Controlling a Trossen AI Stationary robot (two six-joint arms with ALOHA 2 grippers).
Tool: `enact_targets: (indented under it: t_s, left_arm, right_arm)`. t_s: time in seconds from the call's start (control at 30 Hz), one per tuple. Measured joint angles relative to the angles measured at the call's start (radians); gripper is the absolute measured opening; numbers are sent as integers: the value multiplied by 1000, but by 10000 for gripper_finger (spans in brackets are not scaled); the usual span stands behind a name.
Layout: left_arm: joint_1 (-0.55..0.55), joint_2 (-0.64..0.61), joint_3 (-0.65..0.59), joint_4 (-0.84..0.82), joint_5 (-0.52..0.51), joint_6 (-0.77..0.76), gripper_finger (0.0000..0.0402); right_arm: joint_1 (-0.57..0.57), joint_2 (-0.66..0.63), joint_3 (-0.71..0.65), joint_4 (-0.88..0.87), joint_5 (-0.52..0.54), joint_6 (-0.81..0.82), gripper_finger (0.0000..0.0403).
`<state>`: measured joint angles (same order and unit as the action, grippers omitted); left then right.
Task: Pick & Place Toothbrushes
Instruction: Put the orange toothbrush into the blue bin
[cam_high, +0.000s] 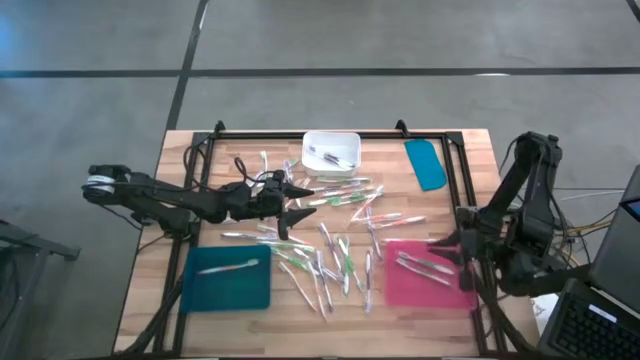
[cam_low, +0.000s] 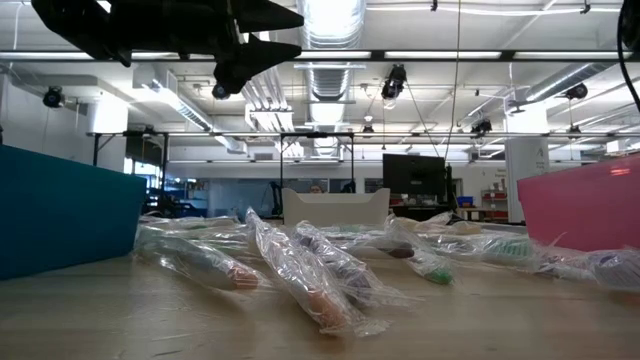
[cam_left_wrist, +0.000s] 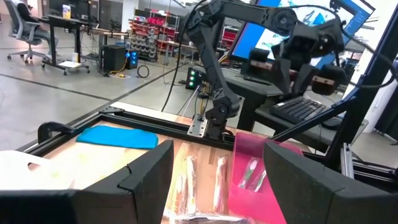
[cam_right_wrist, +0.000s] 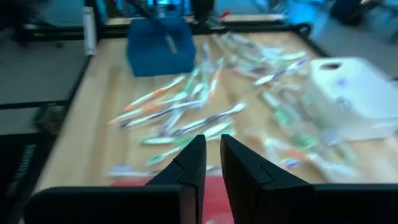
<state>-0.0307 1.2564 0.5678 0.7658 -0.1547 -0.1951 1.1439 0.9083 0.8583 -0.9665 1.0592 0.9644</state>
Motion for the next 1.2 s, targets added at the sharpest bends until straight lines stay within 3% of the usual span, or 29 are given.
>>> enact_targets:
  t_s: [0.27, 0.8, 0.9, 1.03, 1.2]
  left_arm:
    - [0, 0, 0, -6, 0, 0, 252]
    - [0, 0, 0, -22, 0, 13, 252]
    - [0, 0, 0, -24, 0, 26, 252]
    - [0, 0, 4, -86, 0, 27, 252]
    - [-8, 0, 74, -311, 17, 38, 252]
  right_arm:
    - [-223, -17, 26, 1, 0, -130, 71]
    - [-620, -17, -96, 18, -73, -254, 114]
    - [-683, -17, -122, 79, -91, -320, 117]
    - [-769, -18, -172, 247, -199, -488, 117]
    - [-865, -18, -245, 475, -355, -690, 104]
